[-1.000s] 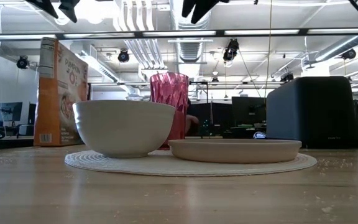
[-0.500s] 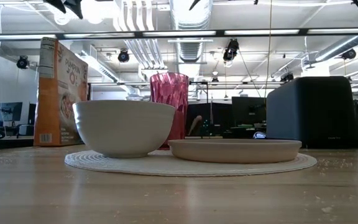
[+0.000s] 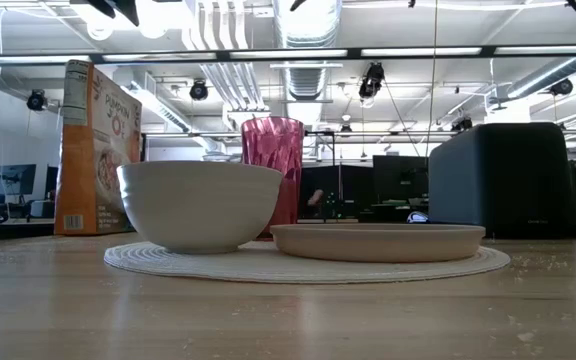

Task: Arrange a breakfast setting
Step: Put the toasted bagel on top of the gray plate on white table mat

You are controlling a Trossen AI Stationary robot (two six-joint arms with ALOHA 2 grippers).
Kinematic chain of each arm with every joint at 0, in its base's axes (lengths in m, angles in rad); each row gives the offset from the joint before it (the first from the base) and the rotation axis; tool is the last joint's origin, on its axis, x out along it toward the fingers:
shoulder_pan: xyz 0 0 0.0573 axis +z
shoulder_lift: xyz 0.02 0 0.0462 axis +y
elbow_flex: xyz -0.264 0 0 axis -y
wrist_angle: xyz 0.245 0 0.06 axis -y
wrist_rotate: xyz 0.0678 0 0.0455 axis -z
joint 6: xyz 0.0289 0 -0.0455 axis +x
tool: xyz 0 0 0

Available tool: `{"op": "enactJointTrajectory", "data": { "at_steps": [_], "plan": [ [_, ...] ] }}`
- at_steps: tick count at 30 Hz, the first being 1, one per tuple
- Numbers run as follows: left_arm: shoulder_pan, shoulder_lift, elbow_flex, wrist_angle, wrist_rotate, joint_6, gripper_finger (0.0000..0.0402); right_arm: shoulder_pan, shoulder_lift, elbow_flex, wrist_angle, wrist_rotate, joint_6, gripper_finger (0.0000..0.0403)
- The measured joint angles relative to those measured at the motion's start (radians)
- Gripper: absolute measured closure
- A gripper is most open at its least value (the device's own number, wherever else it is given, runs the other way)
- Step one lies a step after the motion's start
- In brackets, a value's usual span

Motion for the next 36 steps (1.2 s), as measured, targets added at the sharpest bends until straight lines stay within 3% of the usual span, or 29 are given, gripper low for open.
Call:
{"op": "enactJointTrajectory", "data": {
  "at_steps": [3,11,18,29,36],
  "plan": [
    [0.0,0.0,0.0,-0.001,0.0,0.008,0.0119,0.0,0.0,0.0,-0.001,0.001,-0.024,0.0209],
    [0.0,-0.003,-0.001,-0.011,0.053,0.021,0.0119,0.0,-0.005,0.0,-0.01,-0.007,-0.401,0.0209],
    [0.0,-0.004,-0.002,-0.022,0.102,0.031,0.0119,-0.015,-0.021,0.0,-0.096,-0.016,-0.321,0.0209],
    [-0.017,-0.007,-0.002,-0.034,0.141,0.037,0.0119,-0.095,-0.086,-0.001,-0.245,0.003,-0.463,0.0209],
    [-0.05,-0.046,-0.026,-0.042,0.25,-0.004,0.0119,-0.214,-0.192,-0.001,-0.276,0.083,-0.542,0.0209]
  ]
}}
